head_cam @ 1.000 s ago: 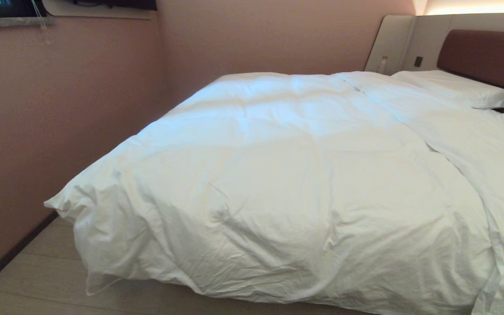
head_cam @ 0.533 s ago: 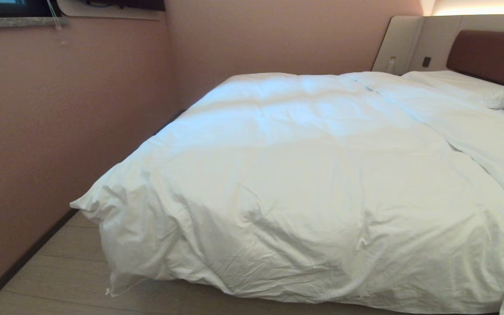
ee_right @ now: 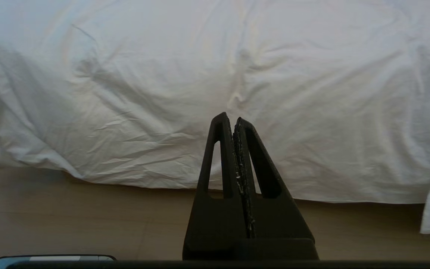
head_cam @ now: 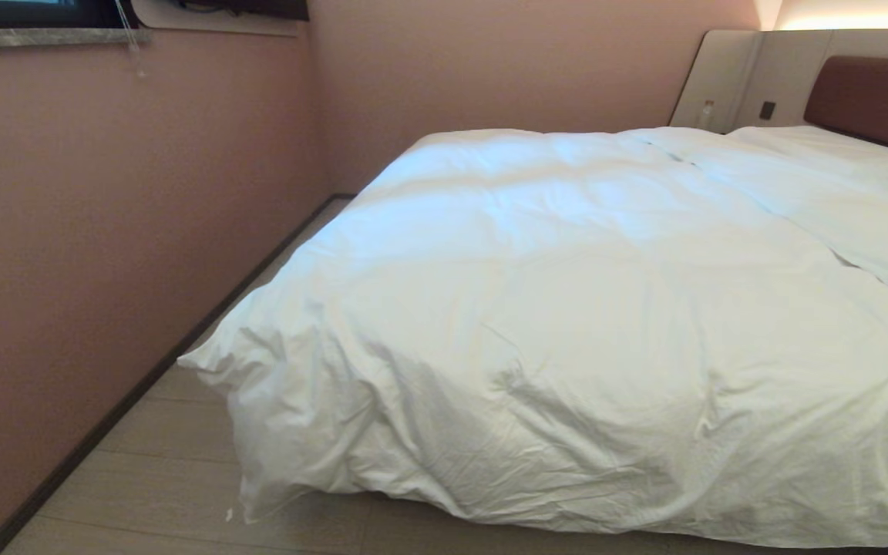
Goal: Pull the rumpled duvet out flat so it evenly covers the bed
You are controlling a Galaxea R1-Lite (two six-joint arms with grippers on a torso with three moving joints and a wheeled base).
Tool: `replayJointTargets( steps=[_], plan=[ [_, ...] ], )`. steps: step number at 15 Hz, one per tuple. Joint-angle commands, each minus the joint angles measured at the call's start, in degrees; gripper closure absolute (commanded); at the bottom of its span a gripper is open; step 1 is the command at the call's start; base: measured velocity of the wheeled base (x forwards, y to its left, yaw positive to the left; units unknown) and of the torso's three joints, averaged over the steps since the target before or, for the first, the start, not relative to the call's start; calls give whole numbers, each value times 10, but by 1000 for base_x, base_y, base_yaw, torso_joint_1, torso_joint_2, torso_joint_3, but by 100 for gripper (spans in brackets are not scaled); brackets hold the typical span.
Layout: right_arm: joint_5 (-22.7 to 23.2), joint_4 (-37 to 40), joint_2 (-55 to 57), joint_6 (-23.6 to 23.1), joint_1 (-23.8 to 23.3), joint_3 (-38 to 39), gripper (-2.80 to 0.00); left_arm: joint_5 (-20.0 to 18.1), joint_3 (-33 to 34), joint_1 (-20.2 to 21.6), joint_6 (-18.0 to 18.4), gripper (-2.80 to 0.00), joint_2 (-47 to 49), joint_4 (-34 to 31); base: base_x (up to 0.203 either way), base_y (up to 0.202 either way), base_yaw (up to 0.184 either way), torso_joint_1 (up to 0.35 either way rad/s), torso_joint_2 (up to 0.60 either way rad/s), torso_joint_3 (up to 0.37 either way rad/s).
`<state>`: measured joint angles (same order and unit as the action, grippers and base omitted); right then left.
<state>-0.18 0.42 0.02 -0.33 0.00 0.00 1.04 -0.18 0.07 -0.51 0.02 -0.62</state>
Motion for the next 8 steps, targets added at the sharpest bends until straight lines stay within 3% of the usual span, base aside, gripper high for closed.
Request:
replayJointTargets(
  steps=[1, 8],
  plan=[
    [0, 0, 0, 0, 0, 0, 0, 0, 0, 0, 0, 0, 0, 0, 0, 198, 1, 0, -2, 6],
    [0, 0, 0, 0, 0, 0, 0, 0, -1, 0, -7, 0, 0, 0, 0, 197, -1, 3, 2, 2]
  ],
)
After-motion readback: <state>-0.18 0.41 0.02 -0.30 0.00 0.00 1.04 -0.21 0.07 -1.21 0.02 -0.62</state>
